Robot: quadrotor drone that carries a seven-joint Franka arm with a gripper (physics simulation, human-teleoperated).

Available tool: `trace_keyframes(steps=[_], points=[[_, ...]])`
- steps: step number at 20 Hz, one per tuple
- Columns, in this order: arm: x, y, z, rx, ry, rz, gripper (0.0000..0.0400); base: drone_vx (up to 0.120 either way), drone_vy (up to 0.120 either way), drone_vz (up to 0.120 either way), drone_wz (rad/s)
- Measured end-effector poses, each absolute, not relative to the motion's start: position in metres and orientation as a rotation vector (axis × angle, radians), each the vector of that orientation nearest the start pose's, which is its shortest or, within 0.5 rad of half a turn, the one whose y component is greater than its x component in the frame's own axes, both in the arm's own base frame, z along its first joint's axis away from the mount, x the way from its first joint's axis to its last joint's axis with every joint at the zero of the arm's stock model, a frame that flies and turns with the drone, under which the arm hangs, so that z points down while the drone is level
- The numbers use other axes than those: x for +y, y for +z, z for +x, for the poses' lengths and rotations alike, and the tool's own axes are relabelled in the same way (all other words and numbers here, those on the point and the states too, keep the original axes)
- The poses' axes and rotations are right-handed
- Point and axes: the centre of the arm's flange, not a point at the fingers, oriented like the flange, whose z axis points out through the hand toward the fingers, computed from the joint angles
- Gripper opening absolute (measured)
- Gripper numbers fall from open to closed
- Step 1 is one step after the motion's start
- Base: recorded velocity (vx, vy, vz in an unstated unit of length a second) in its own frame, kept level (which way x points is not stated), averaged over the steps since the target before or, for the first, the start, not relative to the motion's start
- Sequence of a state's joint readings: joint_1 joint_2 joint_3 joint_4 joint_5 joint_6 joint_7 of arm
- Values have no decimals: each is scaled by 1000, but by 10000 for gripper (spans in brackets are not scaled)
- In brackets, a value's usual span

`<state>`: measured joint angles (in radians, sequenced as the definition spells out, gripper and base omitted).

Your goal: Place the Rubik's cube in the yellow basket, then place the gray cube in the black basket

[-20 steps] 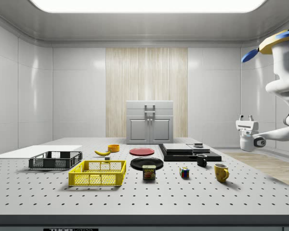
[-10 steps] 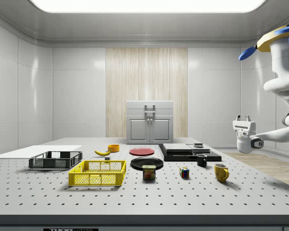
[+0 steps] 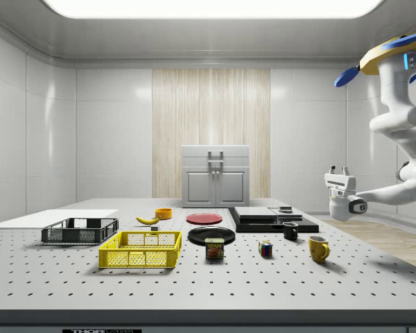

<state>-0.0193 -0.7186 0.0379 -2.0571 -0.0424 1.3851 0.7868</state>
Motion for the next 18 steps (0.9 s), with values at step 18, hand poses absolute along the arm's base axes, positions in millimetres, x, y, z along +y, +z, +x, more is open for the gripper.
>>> trace_keyframes(steps=[18], points=[[93, 625, 303, 1571, -1201, -3752, 400, 120, 0, -69, 0]])
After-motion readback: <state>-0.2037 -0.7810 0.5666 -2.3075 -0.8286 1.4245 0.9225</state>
